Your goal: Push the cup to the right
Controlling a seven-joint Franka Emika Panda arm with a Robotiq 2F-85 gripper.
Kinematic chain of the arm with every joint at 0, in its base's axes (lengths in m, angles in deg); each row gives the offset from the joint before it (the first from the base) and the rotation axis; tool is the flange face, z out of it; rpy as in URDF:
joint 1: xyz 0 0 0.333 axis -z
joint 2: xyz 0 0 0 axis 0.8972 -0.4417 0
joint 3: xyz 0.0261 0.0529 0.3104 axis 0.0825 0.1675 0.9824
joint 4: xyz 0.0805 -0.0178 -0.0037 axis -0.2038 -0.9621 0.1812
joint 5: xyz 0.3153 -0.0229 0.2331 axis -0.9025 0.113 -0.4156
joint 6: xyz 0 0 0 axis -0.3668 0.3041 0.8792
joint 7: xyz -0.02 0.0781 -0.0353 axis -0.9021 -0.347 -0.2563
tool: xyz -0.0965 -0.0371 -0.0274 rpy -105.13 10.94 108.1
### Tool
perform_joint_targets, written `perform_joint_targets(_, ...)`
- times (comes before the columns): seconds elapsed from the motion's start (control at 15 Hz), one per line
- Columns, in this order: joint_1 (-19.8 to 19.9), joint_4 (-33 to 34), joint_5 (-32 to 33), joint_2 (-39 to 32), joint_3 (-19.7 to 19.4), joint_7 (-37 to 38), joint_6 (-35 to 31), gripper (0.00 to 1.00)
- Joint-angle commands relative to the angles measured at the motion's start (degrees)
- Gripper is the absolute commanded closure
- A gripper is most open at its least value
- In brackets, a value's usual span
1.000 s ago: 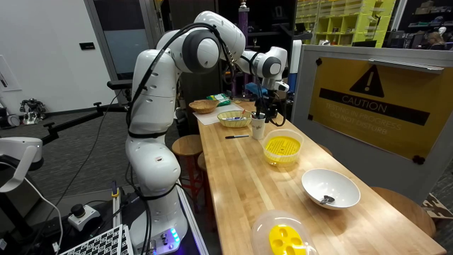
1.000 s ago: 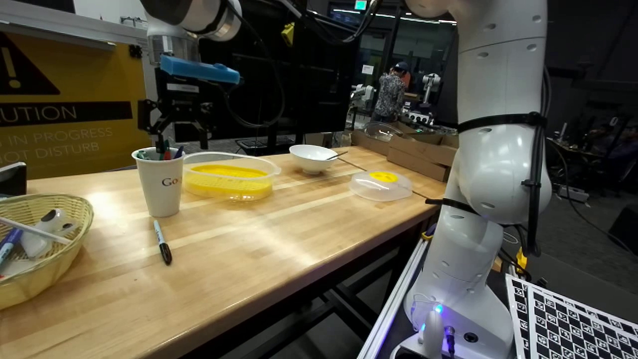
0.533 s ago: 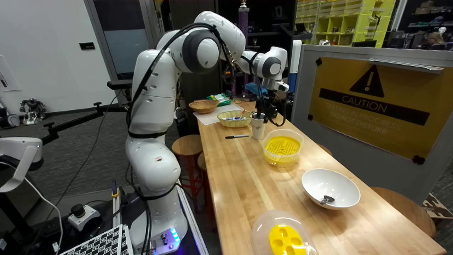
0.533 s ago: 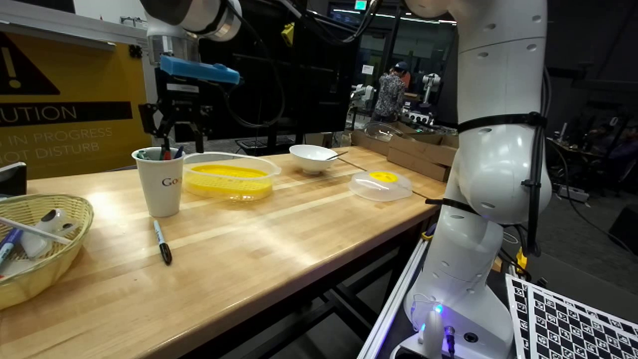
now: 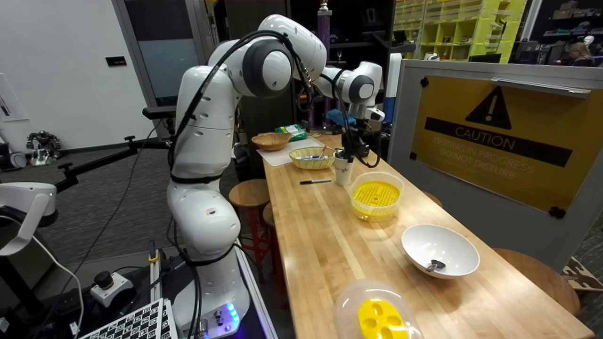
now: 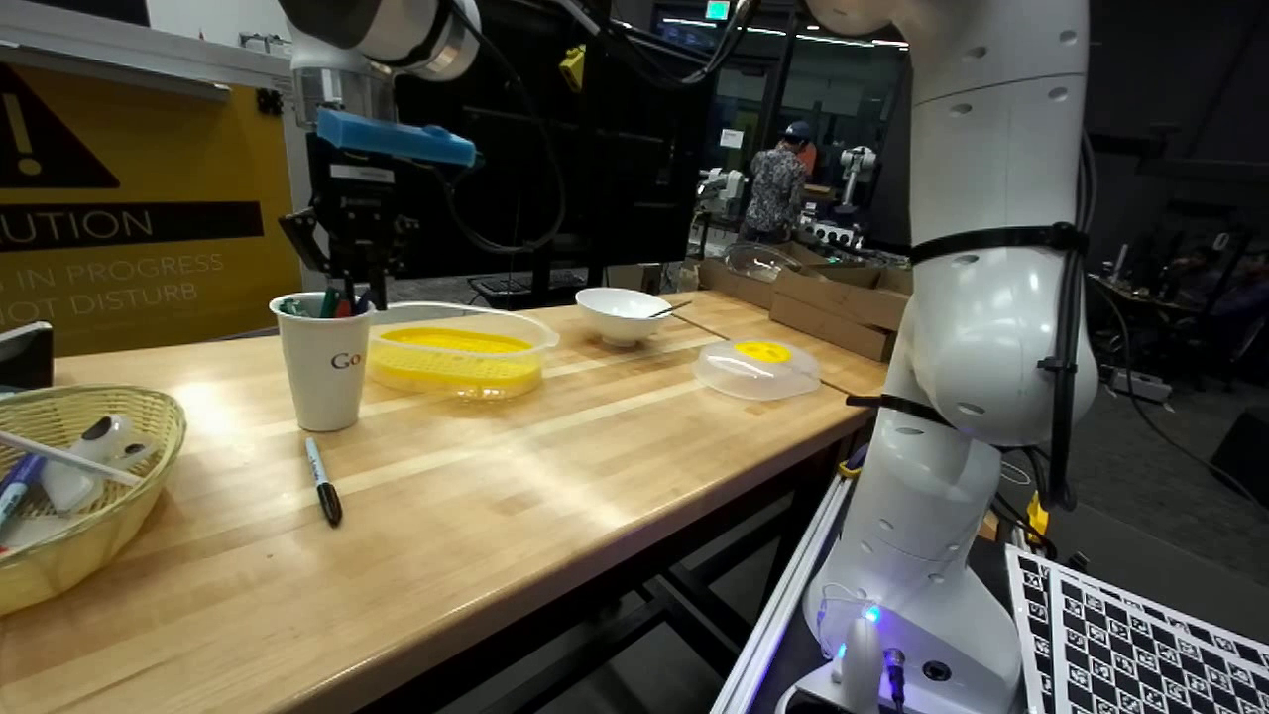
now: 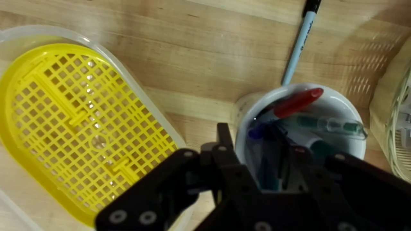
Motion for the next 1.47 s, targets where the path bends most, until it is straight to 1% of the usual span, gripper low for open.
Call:
perform_joint_targets(0.0, -0.2, -0.3, -1.1, 0.8, -0.2, 0.6, -0.4, 0.99)
perform_joint_targets(0.13, -0.2, -0.1, -1.3, 0.8, -0.1, 0.5, -0.5, 0.95)
perform_joint_targets(1.4, -0.1, -1.2, -1.6, 1.9, -0.2, 0.7, -0.6, 0.94)
